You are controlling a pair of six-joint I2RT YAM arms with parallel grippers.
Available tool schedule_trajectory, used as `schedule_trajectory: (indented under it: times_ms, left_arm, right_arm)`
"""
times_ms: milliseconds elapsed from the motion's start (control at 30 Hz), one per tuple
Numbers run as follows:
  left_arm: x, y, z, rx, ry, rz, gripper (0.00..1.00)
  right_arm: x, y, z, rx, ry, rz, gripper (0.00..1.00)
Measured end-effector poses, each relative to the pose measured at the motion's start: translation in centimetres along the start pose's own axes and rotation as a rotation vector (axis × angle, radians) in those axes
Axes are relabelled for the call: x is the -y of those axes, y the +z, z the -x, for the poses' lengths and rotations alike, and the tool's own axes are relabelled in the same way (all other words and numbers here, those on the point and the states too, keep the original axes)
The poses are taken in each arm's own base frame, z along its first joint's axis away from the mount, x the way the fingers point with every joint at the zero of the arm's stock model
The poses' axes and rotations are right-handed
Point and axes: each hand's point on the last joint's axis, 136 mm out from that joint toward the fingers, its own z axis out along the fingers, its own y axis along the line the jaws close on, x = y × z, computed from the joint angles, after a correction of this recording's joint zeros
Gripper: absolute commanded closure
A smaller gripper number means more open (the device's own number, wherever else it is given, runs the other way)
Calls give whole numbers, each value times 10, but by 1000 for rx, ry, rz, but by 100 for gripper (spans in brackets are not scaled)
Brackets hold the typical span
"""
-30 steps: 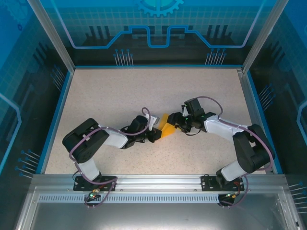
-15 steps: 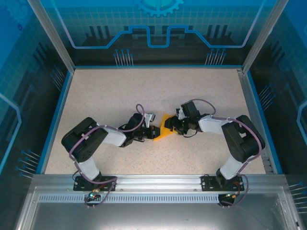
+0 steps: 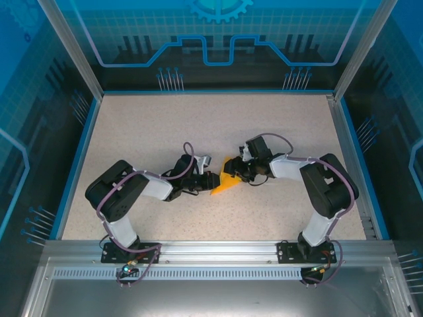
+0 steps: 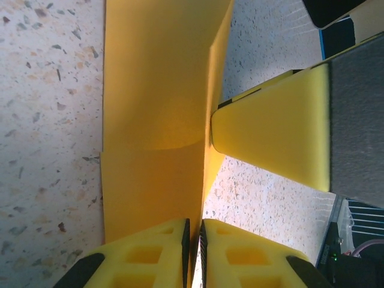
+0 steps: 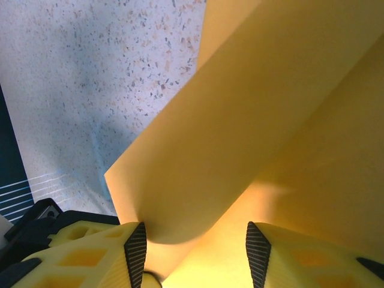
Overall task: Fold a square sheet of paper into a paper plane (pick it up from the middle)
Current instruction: Fourth fold the wing at the center of the table.
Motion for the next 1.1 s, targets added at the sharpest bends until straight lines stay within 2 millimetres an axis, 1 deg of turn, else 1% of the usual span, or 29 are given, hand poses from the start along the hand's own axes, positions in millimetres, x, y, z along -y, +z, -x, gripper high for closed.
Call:
schedule_trajectory:
  times_ms: [133, 300, 433, 567, 767, 933, 1100]
  left_arm:
    - [-4, 1, -1, -9, -33, 3, 80]
    - [-10, 2, -4, -24, -68, 16, 73]
    - [-9, 2, -3, -25, -70, 17, 69]
    - [-7, -3, -3, -31, -56, 30, 64]
    - [-4, -9, -4, -36, -38, 47, 62]
    - [-10, -13, -11, -57, -19, 93, 62]
    - [-9, -12, -16, -80, 21, 122, 63]
  right_arm:
    - [1, 4, 0, -12, 5, -14, 51]
    - [0, 4, 4, -2, 4, -28, 52]
    - [6, 4, 3, -1, 15, -56, 52]
    - [11, 5, 3, 3, 30, -78, 52]
    - [13, 4, 4, 14, 60, -88, 52]
    - [12, 4, 5, 18, 81, -91, 52]
    - [13, 4, 6, 22, 98, -100, 52]
